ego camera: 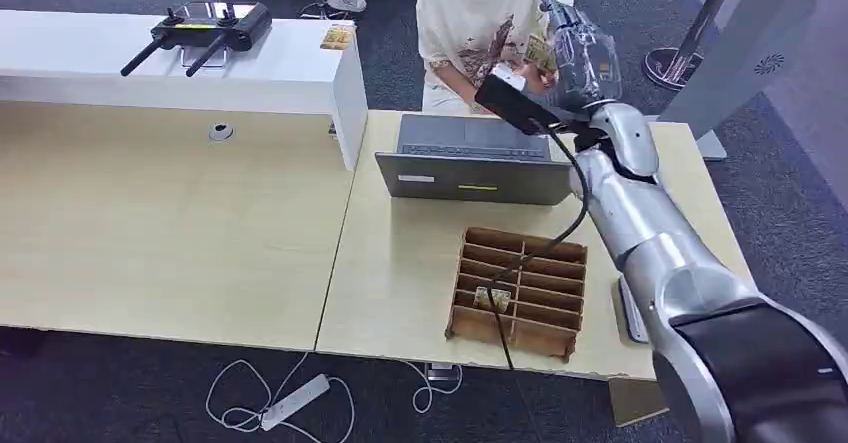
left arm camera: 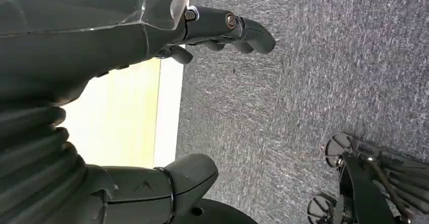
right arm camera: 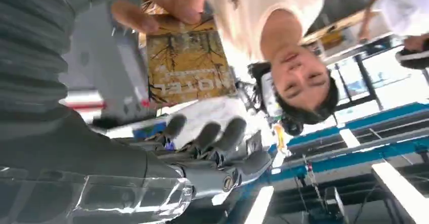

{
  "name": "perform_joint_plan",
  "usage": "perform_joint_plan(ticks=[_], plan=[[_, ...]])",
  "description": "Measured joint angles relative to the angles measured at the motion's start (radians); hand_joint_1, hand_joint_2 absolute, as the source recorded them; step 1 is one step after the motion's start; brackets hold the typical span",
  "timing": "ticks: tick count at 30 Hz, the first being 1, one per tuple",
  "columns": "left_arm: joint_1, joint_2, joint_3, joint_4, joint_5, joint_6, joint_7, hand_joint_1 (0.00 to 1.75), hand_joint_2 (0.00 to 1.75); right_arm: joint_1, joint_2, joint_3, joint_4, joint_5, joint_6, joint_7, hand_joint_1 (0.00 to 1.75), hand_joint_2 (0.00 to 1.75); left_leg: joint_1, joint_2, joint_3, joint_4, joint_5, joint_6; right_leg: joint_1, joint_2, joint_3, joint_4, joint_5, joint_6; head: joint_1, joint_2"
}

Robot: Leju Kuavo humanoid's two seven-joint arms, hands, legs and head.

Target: Pass the card to the sensor for recognition and then transmit it.

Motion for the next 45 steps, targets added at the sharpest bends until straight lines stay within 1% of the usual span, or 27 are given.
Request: perform_joint_plan(ticks=[2,3,6,7,9,10,14,19,21,23,24,26,28,29,31,32,34,37,38,40,42,45], plan=[[0.0,0.0,0.0,0.0,0.0,0.002,0.0,0.0,1.75,0.002,0.009,-0.043,-0.014,-0.096,0.03,-0.052,0.0,1.75,0.0,0.0,0.0,0.0,0.0,0.0,0.0,0.0,0.0,0.0,0.0,0.0,0.0,0.0],[0.0,0.0,0.0,0.0,0.0,0.002,0.0,0.0,1.75,0.003,0.014,-0.062,-0.023,-0.142,0.048,-0.067,0.0,1.75,0.0,0.0,0.0,0.0,0.0,0.0,0.0,0.0,0.0,0.0,0.0,0.0,0.0,0.0],[0.0,-0.001,0.0,0.0,0.002,0.002,0.0,0.0,1.75,0.017,0.028,-0.126,-0.067,-0.303,0.104,-0.149,0.0,1.75,0.0,0.0,0.0,0.0,0.0,0.0,0.0,0.0,0.0,0.0,0.0,0.0,0.0,0.0],[0.0,-0.002,0.0,0.0,0.003,0.002,0.0,0.0,1.75,0.023,0.033,-0.148,-0.086,-0.354,0.121,-0.169,0.0,1.75,0.0,0.0,0.0,0.0,0.0,0.0,0.0,0.0,0.0,0.0,0.0,0.0,-0.001,0.0],[0.0,-0.002,0.0,0.0,0.006,0.002,-0.001,0.0,1.75,0.041,0.039,-0.182,-0.126,-0.433,0.15,-0.185,0.0,1.75,0.0,0.0,0.0,0.0,0.0,0.0,0.0,0.0,0.0,0.0,0.0,0.0,0.0,0.0],[0.0,-0.003,0.0,0.0,0.008,0.002,-0.001,0.0,1.75,0.054,0.039,-0.191,-0.148,-0.475,0.162,-0.185,0.0,1.75,0.0,0.0,0.0,0.0,0.0,0.0,0.0,0.0,0.0,0.0,0.0,0.0,0.0,0.0],[0.001,-0.003,0.0,0.0,0.011,0.005,-0.001,0.0,1.75,0.125,0.037,-0.204,-0.271,-0.719,0.19,-0.181,0.0,1.75,0.0,0.0,0.0,0.0,0.0,0.0,0.0,0.0,0.0,0.0,0.0,0.0,-0.001,0.0],[0.002,-0.003,0.0,0.0,0.014,0.005,0.0,0.0,1.75,0.231,0.012,-0.204,-0.422,-0.926,0.204,-0.184,0.0,1.75,0.0,0.0,0.0,0.0,0.0,0.0,0.0,0.0,0.0,-0.001,0.0,0.0,0.0,0.0],[0.004,-0.003,0.0,0.0,0.014,0.005,0.0,0.0,1.75,0.285,-0.004,-0.204,-0.489,-0.975,0.209,-0.182,0.0,1.75,0.0,0.0,0.0,0.0,0.0,0.0,0.0,0.0,0.0,-0.001,0.0,0.0,-0.001,0.0],[0.005,-0.003,0.0,0.0,0.014,0.004,0.001,0.0,1.75,0.351,-0.025,-0.205,-0.588,-1.067,0.223,-0.18,0.0,1.75,0.0,0.0,0.0,0.0,0.0,0.0,0.0,0.0,0.0,-0.001,0.0,0.0,-0.001,0.0],[0.005,-0.003,0.0,0.0,0.014,0.004,0.001,0.0,1.75,0.386,-0.032,-0.206,-0.622,-1.089,0.228,-0.179,0.0,1.75,0.0,0.0,0.0,0.0,-0.001,0.0,0.0,0.0,-0.001,-0.001,0.0,0.0,0.0,0.0],[0.006,-0.003,0.0,0.0,0.014,0.002,0.001,0.0,1.75,0.469,-0.055,-0.216,-0.736,-1.146,0.255,-0.178,0.0,1.75,0.0,-0.001,0.0,0.0,-0.001,0.001,0.0,-0.001,0.0,-0.002,-0.001,0.001,0.0,0.0],[0.008,-0.003,0.0,0.0,0.014,0.001,0.002,0.0,1.75,0.548,-0.072,-0.231,-0.823,-1.197,0.29,-0.167,0.0,1.75,0.0,-0.002,0.0,0.0,-0.001,0.001,0.0,-0.001,-0.001,-0.002,-0.001,0.001,0.0,0.0],[0.008,-0.004,0.0,0.0,0.015,0.0,0.002,0.0,1.75,0.594,-0.086,-0.242,-0.877,-1.234,0.332,-0.162,0.0,1.75,0.0,-0.002,0.0,0.0,-0.001,0.001,0.0,-0.001,-0.001,-0.002,-0.001,0.001,-0.001,0.0],[0.009,-0.004,0.002,0.0,0.016,-0.001,0.008,0.0,1.75,0.683,-0.115,-0.261,-0.954,-1.267,0.41,-0.164,0.0,1.75,0.0,-0.003,0.0,0.0,-0.002,0.001,0.0,-0.002,0.0,-0.002,-0.001,0.001,0.0,0.0],[0.009,-0.004,0.002,0.0,0.018,-0.001,0.009,0.0,1.75,0.721,-0.126,-0.27,-0.985,-1.27,0.433,-0.167,0.0,1.75,0.0,-0.003,-0.001,0.0,-0.002,0.001,0.0,-0.001,0.0,-0.002,-0.001,0.001,-0.001,0.0],[0.01,-0.004,0.003,0.0,0.018,-0.001,0.012,0.0,1.75,0.794,-0.14,-0.293,-1.038,-1.269,0.458,-0.171,0.0,1.75,0.0,-0.002,-0.001,0.0,-0.002,0.002,0.0,-0.001,0.0,-0.002,-0.001,0.001,-0.001,0.0],[0.01,-0.004,0.003,0.0,0.018,0.0,0.02,0.0,1.75,0.891,-0.151,-0.329,-1.118,-1.272,0.471,-0.171,0.0,1.75,0.0,-0.002,-0.001,0.0,-0.002,0.002,0.0,-0.001,0.0,-0.003,-0.001,0.001,-0.001,0.0],[0.009,-0.005,0.003,0.0,0.018,0.0,0.021,0.0,1.75,0.928,-0.151,-0.344,-1.149,-1.293,0.472,-0.17,0.0,0.0,0.0,-0.002,-0.001,0.0,-0.002,0.002,0.0,-0.001,0.0,-0.003,-0.001,0.001,0.0,0.0],[0.01,-0.005,0.004,0.0,0.019,0.002,0.024,0.0,1.75,1.006,-0.151,-0.369,-1.201,-1.335,0.472,-0.16,0.0,0.0,0.0,-0.003,-0.001,0.0,-0.003,0.002,0.0,-0.002,0.0,-0.003,-0.002,0.002,0.0,0.0],[0.01,-0.005,0.005,0.0,0.024,0.004,0.031,0.0,1.75,1.079,-0.142,-0.378,-1.249,-1.365,0.471,-0.156,0.0,0.0,0.0,-0.002,-0.001,0.0,-0.003,0.003,0.0,-0.002,0.0,-0.003,-0.002,0.002,0.0,0.0],[0.01,-0.008,0.006,0.0,0.03,0.013,0.042,0.0,1.75,1.182,-0.12,-0.374,-1.31,-1.347,0.472,-0.189,0.0,0.0,0.0,-0.002,-0.001,-0.001,-0.003,0.002,0.0,-0.002,0.0,-0.003,-0.002,0.001,-0.001,0.0]])
